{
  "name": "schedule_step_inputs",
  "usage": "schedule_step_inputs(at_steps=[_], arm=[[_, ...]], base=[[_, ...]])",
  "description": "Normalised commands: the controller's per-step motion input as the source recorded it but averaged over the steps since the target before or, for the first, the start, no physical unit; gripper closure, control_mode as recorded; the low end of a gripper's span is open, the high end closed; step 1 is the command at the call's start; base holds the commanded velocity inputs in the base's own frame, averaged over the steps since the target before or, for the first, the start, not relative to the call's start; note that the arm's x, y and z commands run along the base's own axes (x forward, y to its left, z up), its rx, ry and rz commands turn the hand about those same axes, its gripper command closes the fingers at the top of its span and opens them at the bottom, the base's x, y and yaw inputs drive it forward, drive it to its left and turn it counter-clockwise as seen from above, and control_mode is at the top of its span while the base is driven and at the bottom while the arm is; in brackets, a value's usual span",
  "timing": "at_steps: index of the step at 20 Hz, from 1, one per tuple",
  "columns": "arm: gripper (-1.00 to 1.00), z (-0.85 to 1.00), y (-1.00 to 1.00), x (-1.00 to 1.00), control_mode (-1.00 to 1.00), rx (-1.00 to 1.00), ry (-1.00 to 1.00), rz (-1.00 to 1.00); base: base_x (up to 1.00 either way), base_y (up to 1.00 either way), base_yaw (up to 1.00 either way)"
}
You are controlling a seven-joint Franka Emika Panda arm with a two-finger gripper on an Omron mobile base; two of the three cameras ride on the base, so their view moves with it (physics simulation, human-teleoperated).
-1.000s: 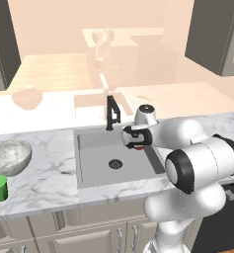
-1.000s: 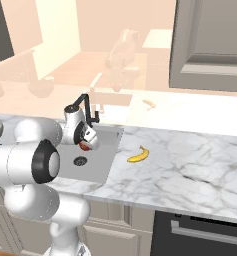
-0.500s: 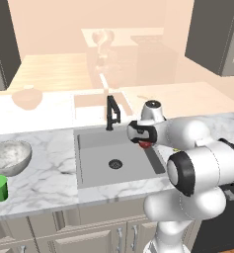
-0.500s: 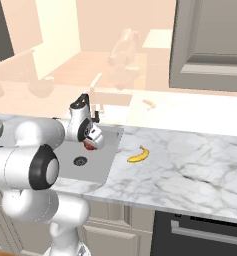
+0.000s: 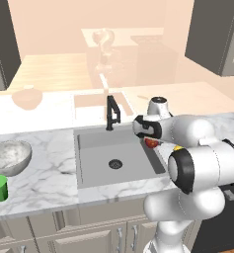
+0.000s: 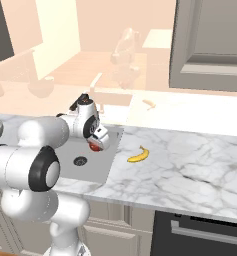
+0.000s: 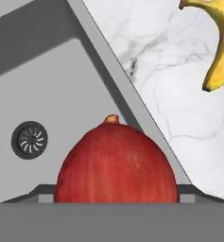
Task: Remove the onion and banana from the sink. Then move the bowl and cup from the counter to the sink for washing.
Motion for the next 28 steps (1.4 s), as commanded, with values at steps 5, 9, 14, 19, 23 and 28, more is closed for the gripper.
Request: schedule_step_inputs(at_steps=[5,9,14,19,23,28], arm=[[1.00,0.08,-0.27,-0.09,-1.00,0.00,0.07,-0.04],[1.00,0.06,-0.27,-0.07,-1.00,0.00,0.03,-0.05],[1.00,0.01,-0.29,-0.06,-1.00,0.00,0.00,-0.10],[1.00,0.00,-0.29,-0.06,-1.00,0.00,0.00,-0.13],[1.00,0.00,-0.28,-0.02,-1.00,0.00,0.00,-0.15],[1.00,0.00,-0.27,0.00,-1.00,0.00,0.00,-0.11]], base=[[0.00,0.00,0.00],[0.00,0.00,0.00],[0.00,0.00,0.00],[0.00,0.00,0.00],[0.00,0.00,0.00],[0.00,0.00,0.00]])
